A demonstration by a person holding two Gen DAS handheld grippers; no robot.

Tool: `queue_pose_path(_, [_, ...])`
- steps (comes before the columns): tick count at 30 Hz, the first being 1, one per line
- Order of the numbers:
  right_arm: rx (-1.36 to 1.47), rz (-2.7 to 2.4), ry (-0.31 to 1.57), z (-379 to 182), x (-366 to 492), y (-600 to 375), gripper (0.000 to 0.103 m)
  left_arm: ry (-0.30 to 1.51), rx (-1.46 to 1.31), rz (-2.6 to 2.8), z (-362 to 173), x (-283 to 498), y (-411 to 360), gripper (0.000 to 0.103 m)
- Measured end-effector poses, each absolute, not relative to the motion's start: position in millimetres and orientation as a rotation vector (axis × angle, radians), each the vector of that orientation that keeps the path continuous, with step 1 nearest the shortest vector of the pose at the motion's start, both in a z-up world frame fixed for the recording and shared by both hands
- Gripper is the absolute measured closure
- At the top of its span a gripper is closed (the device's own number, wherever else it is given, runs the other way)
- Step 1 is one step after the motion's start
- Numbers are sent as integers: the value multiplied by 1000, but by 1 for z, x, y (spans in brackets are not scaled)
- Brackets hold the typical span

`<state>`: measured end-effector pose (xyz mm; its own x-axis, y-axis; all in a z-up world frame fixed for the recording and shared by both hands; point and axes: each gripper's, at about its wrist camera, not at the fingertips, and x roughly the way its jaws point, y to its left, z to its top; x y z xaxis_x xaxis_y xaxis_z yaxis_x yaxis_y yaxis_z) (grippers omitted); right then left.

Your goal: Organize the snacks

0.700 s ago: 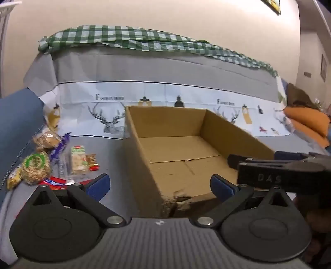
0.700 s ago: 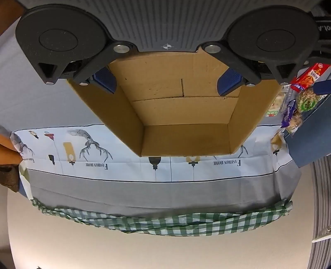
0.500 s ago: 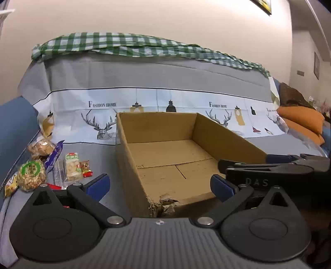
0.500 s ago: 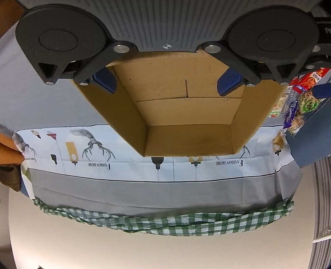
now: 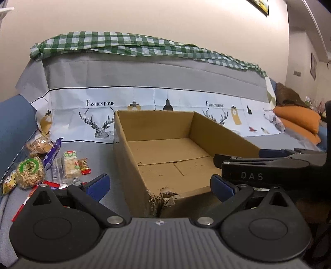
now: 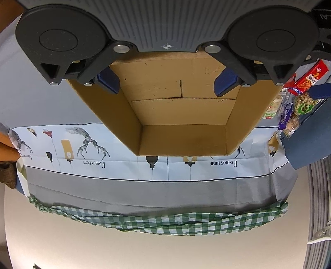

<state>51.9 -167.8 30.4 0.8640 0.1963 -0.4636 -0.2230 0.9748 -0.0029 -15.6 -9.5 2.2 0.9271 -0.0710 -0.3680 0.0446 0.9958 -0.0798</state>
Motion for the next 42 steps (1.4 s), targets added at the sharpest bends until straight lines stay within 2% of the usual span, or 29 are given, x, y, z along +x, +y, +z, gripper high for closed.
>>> queue_pose_path(11, [-6, 194, 476, 31, 54, -168, 6, 396, -102, -58, 6, -17, -6, 2])
queue_pose_path(25, [-30, 195, 453, 29, 52, -168, 15, 394, -47, -73, 5, -19, -10, 25])
queue_pose_path(33, [-24, 204, 456, 29, 52, -167, 25, 410, -72, -115, 6, -19, -10, 47])
queue_pose_path(36, [-20, 207, 457, 29, 52, -167, 31, 412, -67, -133, 5, -20, -12, 47])
queue_pose_path(42, [-12, 213, 460, 29, 53, -167, 34, 435, -99, -211, 8, -23, -9, 47])
